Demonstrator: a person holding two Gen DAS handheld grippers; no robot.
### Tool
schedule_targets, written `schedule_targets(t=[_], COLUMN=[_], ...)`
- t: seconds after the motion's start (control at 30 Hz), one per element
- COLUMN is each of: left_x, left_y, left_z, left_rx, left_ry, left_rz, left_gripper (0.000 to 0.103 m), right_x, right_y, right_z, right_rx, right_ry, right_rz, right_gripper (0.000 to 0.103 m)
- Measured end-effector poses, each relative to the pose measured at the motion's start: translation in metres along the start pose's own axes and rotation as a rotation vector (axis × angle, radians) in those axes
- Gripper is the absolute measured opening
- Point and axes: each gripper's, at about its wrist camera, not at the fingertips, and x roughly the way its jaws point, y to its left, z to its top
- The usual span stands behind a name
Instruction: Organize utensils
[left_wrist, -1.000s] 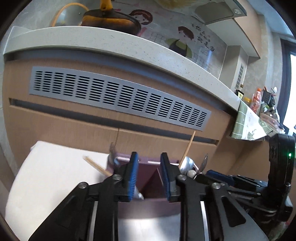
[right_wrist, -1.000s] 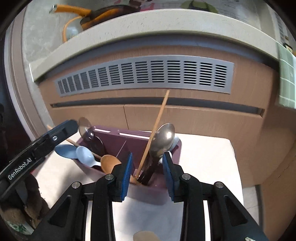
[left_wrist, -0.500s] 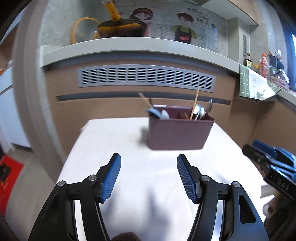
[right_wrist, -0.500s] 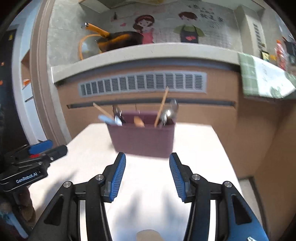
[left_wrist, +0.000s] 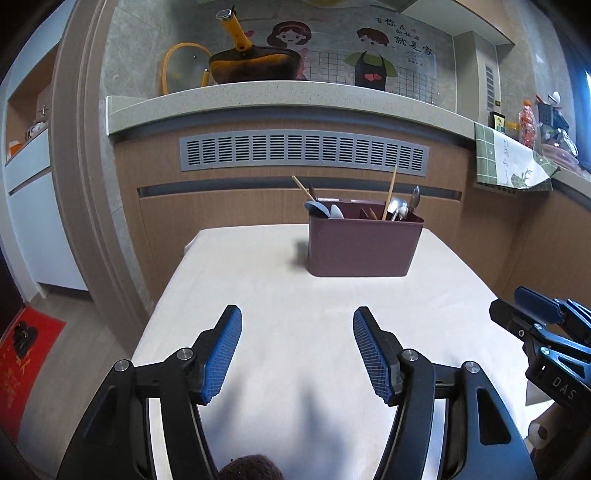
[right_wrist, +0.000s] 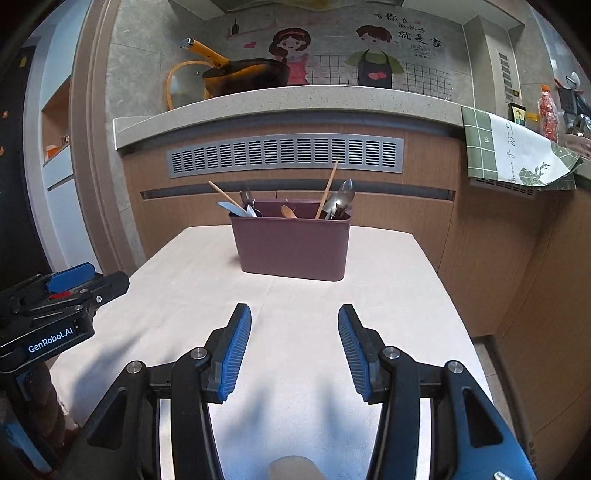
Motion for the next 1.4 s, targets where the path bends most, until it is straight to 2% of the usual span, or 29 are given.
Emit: schedule_targets(t=[1.4], left_x=[-0.0001], left_y=[-0.0073], left_z=[-0.003], left_rx=[0.013], left_ry=[0.03], left_rz=[-0.026], left_gripper=[0.063], right_x=[-0.0008], right_y=[-0.006], right_z=[-0.0027], right_rx=[0.02], right_ry=[0.002], right_rz=[-0.024], right_gripper=[0.046])
